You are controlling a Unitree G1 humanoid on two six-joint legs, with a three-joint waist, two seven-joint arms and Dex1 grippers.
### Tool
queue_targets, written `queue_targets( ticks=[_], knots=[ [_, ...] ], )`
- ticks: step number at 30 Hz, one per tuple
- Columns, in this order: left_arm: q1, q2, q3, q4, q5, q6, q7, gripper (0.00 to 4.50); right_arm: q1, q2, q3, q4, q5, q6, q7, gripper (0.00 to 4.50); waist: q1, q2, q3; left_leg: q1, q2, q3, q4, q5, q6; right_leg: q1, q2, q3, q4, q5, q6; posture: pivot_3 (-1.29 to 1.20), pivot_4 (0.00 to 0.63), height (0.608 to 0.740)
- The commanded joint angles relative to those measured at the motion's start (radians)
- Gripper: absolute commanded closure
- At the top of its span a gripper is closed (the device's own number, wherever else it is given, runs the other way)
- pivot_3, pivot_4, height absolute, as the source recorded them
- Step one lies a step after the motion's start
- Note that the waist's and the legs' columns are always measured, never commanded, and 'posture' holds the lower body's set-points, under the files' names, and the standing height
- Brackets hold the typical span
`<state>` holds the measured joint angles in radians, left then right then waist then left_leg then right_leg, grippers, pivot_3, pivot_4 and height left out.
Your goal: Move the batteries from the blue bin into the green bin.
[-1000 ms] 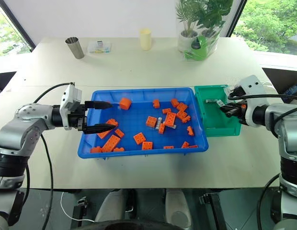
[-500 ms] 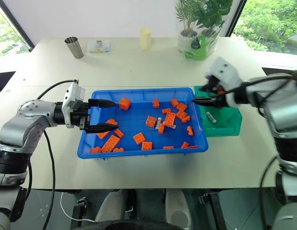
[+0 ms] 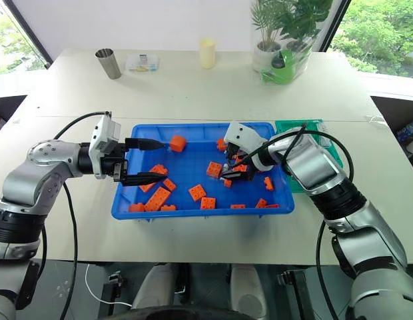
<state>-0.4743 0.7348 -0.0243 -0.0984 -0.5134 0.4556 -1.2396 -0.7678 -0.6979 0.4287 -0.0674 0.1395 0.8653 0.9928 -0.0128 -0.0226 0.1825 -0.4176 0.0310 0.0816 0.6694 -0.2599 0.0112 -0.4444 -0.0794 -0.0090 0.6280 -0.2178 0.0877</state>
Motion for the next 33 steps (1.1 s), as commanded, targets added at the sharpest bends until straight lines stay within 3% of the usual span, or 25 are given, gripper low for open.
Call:
queue_targets(
  ticks=[1,18,23,28,33],
  knots=[
    [0.005,0.009,0.017,-0.034,-0.014,0.0,-0.004,0.0,-0.011,0.007,-0.002,-0.012,-0.014,-0.017,0.001,0.02,-0.001,0.0,0.0,0.0,0.0,0.0,0.0,0.0,0.0,0.0,0.0,0.0,0.0,0.0,0.0,0.0,0.15,0.736],
    [-0.006,0.007,0.016,-0.021,-0.008,-0.007,-0.006,0.0,0.056,0.063,0.051,-0.009,-0.054,-0.024,-0.02,0.02,0.0,0.0,0.0,0.001,0.0,0.0,0.0,0.0,0.0,0.0,0.001,0.0,0.001,0.0,0.0,0.0,0.15,0.736],
    [-0.009,0.003,0.01,-0.021,-0.008,-0.009,-0.009,0.0,0.063,0.053,0.031,-0.044,-0.041,-0.018,-0.01,2.25,0.0,0.0,0.0,0.001,0.0,0.0,0.0,0.0,0.0,0.001,0.001,0.0,0.001,0.0,0.0,0.0,0.15,0.736],
    [-0.018,-0.007,0.003,-0.005,-0.005,-0.014,-0.013,0.0,0.027,0.05,-0.07,-0.108,0.025,0.072,-0.017,2.25,0.001,0.0,0.0,0.001,0.0,0.0,0.0,0.0,0.0,0.001,0.0,0.0,0.001,0.0,0.0,0.0,0.15,0.736],
    [-0.028,-0.02,-0.005,0.02,0.004,-0.024,-0.024,0.0,-0.051,-0.052,-0.337,-0.119,0.108,0.216,-0.052,2.25,0.003,0.0,0.0,0.001,0.0,-0.001,0.0,0.0,0.0,0.001,0.0,0.0,0.001,0.0,0.0,0.0,0.15,0.736]
  ],
)
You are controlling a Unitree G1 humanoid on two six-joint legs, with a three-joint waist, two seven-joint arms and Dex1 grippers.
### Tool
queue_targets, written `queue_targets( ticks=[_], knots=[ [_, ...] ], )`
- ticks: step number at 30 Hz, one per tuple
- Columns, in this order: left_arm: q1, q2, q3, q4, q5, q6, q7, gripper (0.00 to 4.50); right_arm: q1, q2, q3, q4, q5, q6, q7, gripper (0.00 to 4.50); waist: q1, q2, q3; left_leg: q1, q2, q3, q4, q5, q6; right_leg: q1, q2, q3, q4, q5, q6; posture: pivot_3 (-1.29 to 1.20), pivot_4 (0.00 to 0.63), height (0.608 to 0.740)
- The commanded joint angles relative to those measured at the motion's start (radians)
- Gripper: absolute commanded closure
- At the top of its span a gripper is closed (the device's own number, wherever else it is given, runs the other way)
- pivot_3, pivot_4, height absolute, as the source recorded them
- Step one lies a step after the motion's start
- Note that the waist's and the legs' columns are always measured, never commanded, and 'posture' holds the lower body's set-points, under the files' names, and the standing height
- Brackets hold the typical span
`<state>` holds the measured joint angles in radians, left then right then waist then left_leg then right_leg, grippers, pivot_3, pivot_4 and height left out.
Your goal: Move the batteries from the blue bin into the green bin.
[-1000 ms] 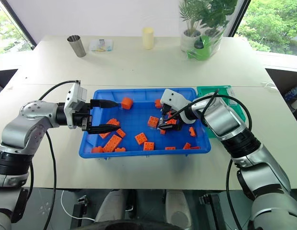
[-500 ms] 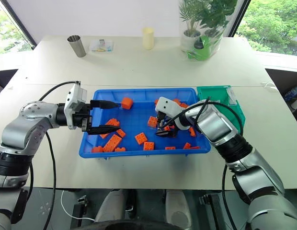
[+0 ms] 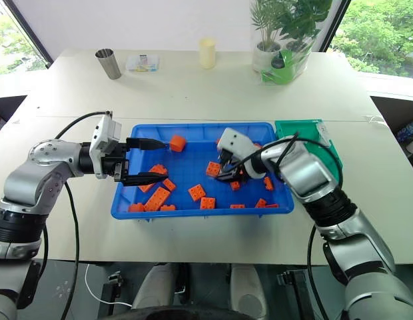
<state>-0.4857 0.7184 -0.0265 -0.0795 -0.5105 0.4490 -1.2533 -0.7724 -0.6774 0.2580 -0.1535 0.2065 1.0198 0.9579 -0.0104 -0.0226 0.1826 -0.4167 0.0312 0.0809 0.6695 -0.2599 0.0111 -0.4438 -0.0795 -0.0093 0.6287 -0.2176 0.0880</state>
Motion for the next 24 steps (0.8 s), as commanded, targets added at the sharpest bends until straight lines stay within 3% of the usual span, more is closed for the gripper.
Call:
queue_targets(
  ticks=[1,7,13,14,17,24],
  knots=[
    [-0.017,-0.005,-0.003,0.006,0.002,-0.02,-0.013,0.0,-0.047,-0.1,-0.206,-0.03,0.053,0.083,-0.021,2.25,0.004,0.0,0.0,0.0,0.0,0.0,0.0,0.0,0.0,0.0,0.0,0.0,0.0,0.0,0.0,0.0,0.15,0.736],
    [-0.024,-0.02,-0.012,0.026,0.017,-0.033,-0.027,0.0,0.139,-0.288,-0.385,-0.04,0.077,0.111,-0.039,2.25,0.018,-0.001,-0.001,-0.001,0.0,0.0,-0.002,0.0,0.0,0.0,0.0,-0.002,-0.002,0.0,-0.001,0.0,0.15,0.736],
    [-0.055,-0.034,-0.024,0.049,0.025,-0.036,-0.034,0.0,0.278,-0.307,-0.444,0.008,0.065,0.061,-0.106,2.25,0.004,-0.001,0.0,0.002,0.0,0.001,-0.001,0.0,0.0,0.001,0.0,0.001,-0.001,-0.002,-0.003,0.0,0.15,0.736],
    [-0.063,-0.036,-0.023,0.052,0.023,-0.033,-0.032,0.0,0.281,-0.302,-0.441,0.021,0.061,0.043,-0.117,1.27,-0.001,-0.001,0.0,0.002,0.0,0.001,-0.001,0.0,0.0,0.001,0.0,0.001,-0.001,-0.002,-0.003,0.0,0.15,0.736],
    [-0.073,-0.037,-0.018,0.051,0.013,-0.017,-0.028,0.0,0.267,-0.286,-0.426,0.056,0.051,0.011,-0.158,0.06,-0.005,-0.001,0.0,0.003,0.0,0.001,-0.001,0.0,0.0,0.001,0.0,0.001,-0.001,-0.001,-0.002,0.0,0.15,0.736],
    [-0.053,-0.038,-0.014,0.038,0.015,-0.019,-0.015,0.0,0.129,-0.23,-0.419,-0.048,0.179,0.185,-0.174,0.06,-0.007,-0.001,0.0,0.003,0.0,0.0,-0.001,0.0,0.0,0.001,0.001,0.001,0.0,0.0,0.0,0.0,0.15,0.736]
  ],
)
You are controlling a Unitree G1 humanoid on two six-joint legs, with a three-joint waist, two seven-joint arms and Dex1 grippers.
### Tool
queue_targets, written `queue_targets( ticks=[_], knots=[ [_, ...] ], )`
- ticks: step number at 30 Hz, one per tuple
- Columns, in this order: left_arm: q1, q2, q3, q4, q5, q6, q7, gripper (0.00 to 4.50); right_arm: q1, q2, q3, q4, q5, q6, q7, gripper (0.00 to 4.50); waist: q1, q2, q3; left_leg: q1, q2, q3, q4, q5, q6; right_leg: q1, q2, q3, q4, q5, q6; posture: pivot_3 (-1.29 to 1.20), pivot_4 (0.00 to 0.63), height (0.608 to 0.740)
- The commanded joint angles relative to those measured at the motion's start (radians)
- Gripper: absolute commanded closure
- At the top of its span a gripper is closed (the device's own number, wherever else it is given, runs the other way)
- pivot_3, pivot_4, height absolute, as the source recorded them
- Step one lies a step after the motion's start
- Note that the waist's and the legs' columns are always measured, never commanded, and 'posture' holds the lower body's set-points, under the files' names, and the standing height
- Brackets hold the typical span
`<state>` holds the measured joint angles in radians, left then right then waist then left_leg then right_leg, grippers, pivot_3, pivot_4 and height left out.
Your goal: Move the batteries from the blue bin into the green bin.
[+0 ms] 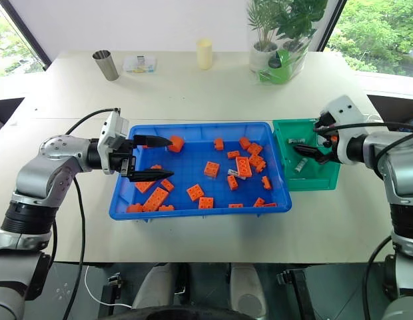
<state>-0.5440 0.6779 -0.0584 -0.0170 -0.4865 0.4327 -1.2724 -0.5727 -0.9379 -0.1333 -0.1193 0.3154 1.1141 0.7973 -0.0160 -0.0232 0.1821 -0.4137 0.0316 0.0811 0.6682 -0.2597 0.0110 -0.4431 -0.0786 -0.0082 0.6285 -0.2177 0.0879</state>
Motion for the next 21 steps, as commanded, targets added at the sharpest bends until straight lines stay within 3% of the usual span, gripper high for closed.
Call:
queue_targets(
  ticks=[1,5,9,15,21],
  knots=[
    [0.008,0.003,0.017,-0.027,-0.009,-0.003,0.005,0.0,-0.1,0.056,-0.033,-0.101,0.095,0.141,-0.027,0.06,-0.001,0.0,0.0,0.0,0.0,0.0,0.0,0.0,0.0,0.0,0.0,0.0,0.0,0.0,0.0,0.0,0.15,0.736],
    [0.014,0.001,0.013,-0.034,-0.008,-0.004,0.009,0.0,-0.154,0.192,-0.045,-0.191,0.154,0.343,-0.115,0.06,0.003,0.0,0.0,0.0,0.001,-0.001,0.0,0.0,0.0,0.0,0.0,0.0,0.0,0.0,0.0,0.0,0.15,0.736],
    [0.009,-0.002,0.014,-0.043,-0.012,0.002,0.015,0.0,-0.08,0.33,-0.007,-0.292,0.147,0.438,-0.224,0.06,0.009,-0.002,-0.001,-0.002,0.0,-0.002,0.0,0.0,0.0,0.0,-0.001,-0.001,0.0,0.0,0.0,0.0,0.15,0.736],
    [0.022,0.002,0.02,-0.061,-0.02,0.01,0.02,0.0,-0.012,0.443,-0.005,-0.334,0.127,0.498,-0.343,0.06,0.003,-0.001,-0.001,-0.004,0.0,-0.002,0.001,0.0,0.0,0.0,-0.003,-0.001,0.0,0.0,0.0,0.0,0.15,0.736],
    [0.017,-0.005,0.023,-0.065,-0.018,0.016,0.032,0.0,0.021,0.49,0.016,-0.329,0.126,0.495,-0.394,0.06,0.002,-0.001,-0.001,-0.003,0.0,-0.002,0.0,0.0,0.0,0.0,0.0,-0.001,0.0,0.0,0.0,0.0,0.15,0.736]
  ],
)
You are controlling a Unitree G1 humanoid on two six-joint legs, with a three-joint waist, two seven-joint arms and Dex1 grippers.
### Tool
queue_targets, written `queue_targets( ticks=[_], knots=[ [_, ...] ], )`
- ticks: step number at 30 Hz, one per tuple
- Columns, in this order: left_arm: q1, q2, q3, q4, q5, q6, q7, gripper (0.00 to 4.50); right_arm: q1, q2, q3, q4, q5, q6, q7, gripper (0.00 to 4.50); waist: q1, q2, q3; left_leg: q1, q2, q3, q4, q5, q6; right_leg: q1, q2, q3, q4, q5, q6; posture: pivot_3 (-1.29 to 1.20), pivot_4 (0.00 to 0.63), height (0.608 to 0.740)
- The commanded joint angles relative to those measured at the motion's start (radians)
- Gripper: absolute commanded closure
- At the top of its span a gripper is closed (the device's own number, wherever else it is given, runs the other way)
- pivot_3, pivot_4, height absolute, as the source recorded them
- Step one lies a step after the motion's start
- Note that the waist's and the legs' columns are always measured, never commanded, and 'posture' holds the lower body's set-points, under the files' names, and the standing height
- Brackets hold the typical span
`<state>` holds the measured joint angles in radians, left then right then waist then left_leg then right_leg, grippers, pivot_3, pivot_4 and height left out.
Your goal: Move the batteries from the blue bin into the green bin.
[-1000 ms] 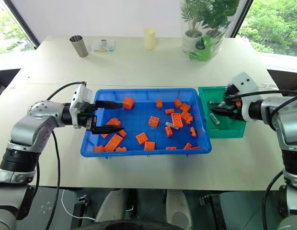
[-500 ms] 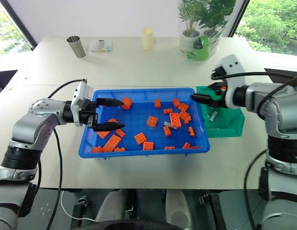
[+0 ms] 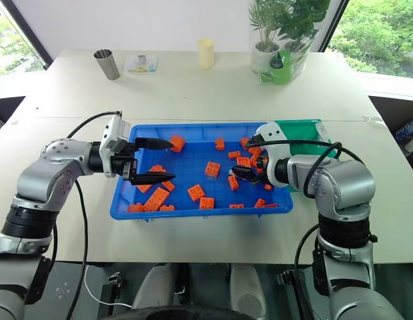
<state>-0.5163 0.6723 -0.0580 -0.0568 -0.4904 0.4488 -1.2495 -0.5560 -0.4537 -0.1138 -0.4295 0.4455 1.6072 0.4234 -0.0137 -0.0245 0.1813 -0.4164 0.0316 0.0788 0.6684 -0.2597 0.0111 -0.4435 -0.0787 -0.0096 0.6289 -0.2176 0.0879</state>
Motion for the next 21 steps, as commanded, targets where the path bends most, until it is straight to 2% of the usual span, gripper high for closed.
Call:
queue_targets(
  ticks=[1,7,10,13,14,15,21],
  knots=[
    [-0.012,0.001,0.023,-0.025,-0.015,0.0,0.01,0.0,0.008,0.009,-0.003,-0.011,-0.007,-0.002,-0.026,0.06,0.0,0.0,0.0,0.0,0.0,0.0,0.0,0.0,0.0,0.0,0.0,0.0,0.0,0.0,0.0,0.0,0.15,0.736],
    [-0.016,0.004,0.025,-0.02,-0.015,-0.005,0.009,0.0,0.028,0.01,0.005,0.04,-0.012,-0.051,-0.043,0.06,0.004,0.0,0.0,0.0,-0.001,0.0,0.0,0.0,0.0,0.001,-0.001,0.0,-0.001,0.0,0.0,0.0,0.15,0.736],
    [-0.014,0.004,0.025,-0.026,-0.016,-0.002,0.012,0.0,0.035,0.016,0.015,0.043,-0.006,-0.07,-0.043,0.9,0.003,0.0,0.0,0.0,-0.001,0.0,0.0,0.0,0.0,0.001,-0.001,0.0,-0.001,0.0,0.0,0.0,0.15,0.736],
    [-0.018,0.004,0.026,-0.026,-0.018,0.002,0.014,0.0,0.038,0.01,0.025,0.046,-0.005,-0.077,-0.045,2.34,0.0,0.0,0.0,0.0,0.0,0.0,0.0,0.0,0.0,0.001,0.0,0.0,0.0,0.0,0.0,0.0,0.15,0.736],
    [-0.02,0.005,0.027,-0.024,-0.018,0.003,0.014,0.0,0.038,0.004,0.03,0.046,-0.005,-0.08,-0.044,2.99,0.0,0.0,0.0,0.0,0.0,0.0,0.0,0.0,0.0,0.001,0.0,0.0,0.0,0.0,0.0,0.0,0.15,0.736],
    [-0.022,0.005,0.027,-0.023,-0.018,0.004,0.014,0.0,0.038,-0.001,0.033,0.047,-0.004,-0.081,-0.042,3.3,0.001,0.0,0.0,0.0,0.0,0.0,0.0,0.0,0.0,0.001,0.0,0.0,0.0,0.0,0.0,0.0,0.15,0.736],
    [-0.029,0.009,0.032,-0.009,-0.019,0.004,0.008,0.0,-0.061,-0.018,0.102,0.024,0.029,-0.206,0.031,3.3,-0.003,0.0,0.0,0.0,-0.001,0.0,0.0,0.0,0.0,0.001,-0.001,0.0,-0.001,0.0,0.0,0.0,0.15,0.736]
  ],
)
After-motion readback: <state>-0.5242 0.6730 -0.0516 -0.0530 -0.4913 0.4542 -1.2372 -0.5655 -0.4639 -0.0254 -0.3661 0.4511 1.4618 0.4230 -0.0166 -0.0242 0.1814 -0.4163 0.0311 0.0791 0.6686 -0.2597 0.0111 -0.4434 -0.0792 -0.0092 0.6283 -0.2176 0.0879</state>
